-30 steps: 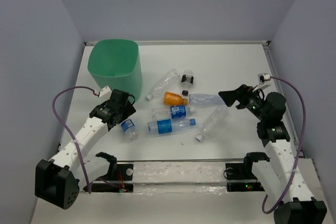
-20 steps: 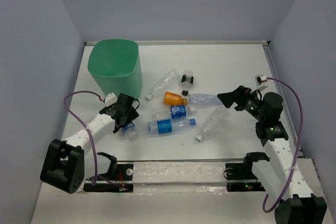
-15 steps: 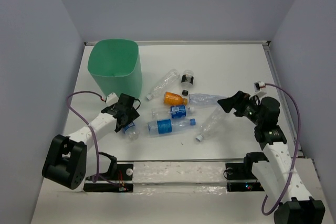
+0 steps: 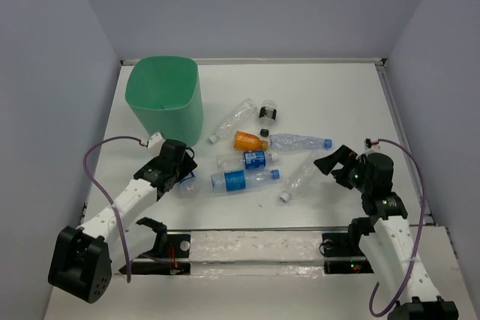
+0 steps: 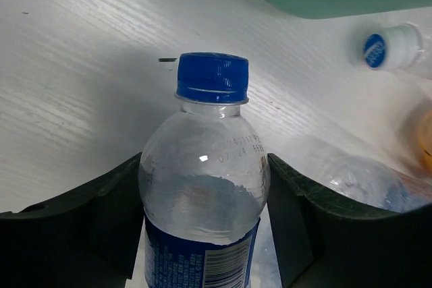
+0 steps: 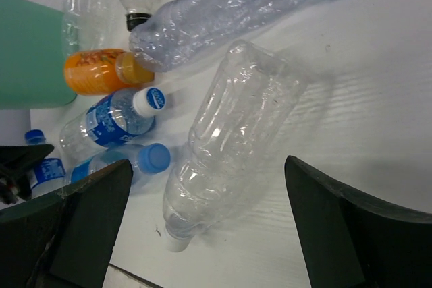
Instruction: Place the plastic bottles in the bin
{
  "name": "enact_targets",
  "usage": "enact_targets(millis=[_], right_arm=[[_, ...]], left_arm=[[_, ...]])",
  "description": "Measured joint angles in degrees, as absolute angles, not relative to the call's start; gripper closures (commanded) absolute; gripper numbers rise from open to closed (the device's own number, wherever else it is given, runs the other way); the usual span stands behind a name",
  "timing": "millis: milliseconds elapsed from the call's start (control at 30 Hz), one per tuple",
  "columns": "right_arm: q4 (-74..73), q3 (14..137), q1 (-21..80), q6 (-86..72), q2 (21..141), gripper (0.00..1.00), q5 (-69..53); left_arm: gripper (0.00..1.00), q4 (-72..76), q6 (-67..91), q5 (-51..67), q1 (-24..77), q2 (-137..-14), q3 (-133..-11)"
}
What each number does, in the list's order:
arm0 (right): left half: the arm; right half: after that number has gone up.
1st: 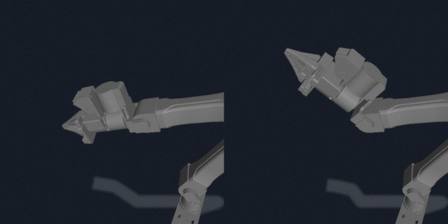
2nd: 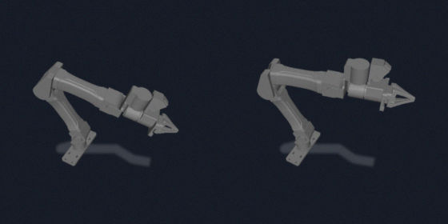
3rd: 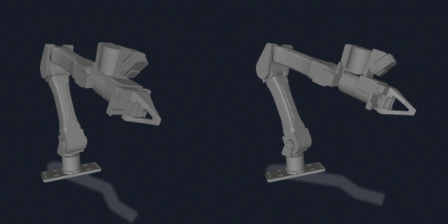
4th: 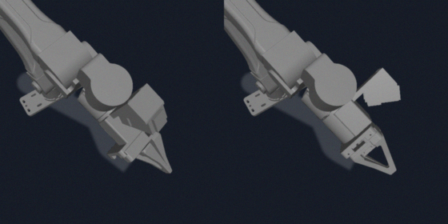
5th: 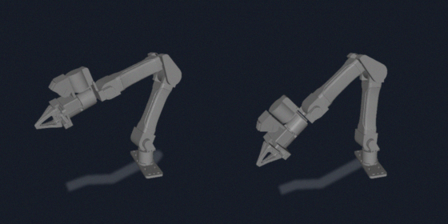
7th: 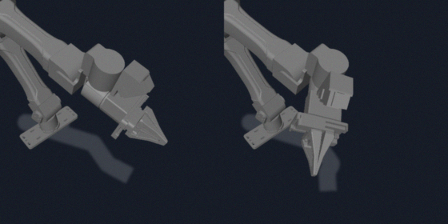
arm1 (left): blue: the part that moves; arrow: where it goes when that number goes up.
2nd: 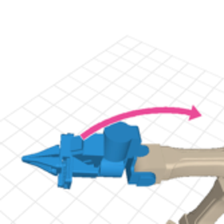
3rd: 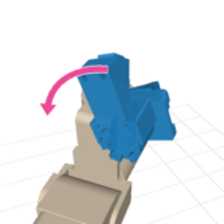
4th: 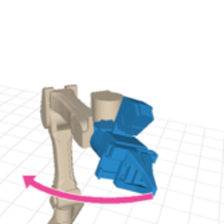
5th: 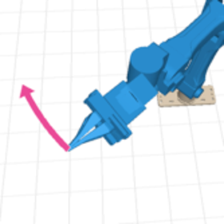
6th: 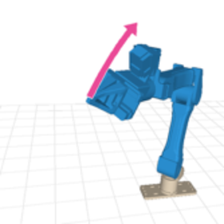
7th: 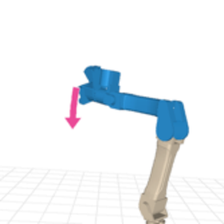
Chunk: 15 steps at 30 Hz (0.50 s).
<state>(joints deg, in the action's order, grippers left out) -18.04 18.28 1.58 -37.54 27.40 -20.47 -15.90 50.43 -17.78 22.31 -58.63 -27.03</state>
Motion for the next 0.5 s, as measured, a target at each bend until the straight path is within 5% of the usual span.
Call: enact_targets(millis=[500], right_arm=[[-8.54, 17.76, 1.58, -42.57, 46.00, 0.00, -21.47]], left_arm=[[0.37, -18.68, 37.74, -11.20, 25.93, -40.23, -39.66]])
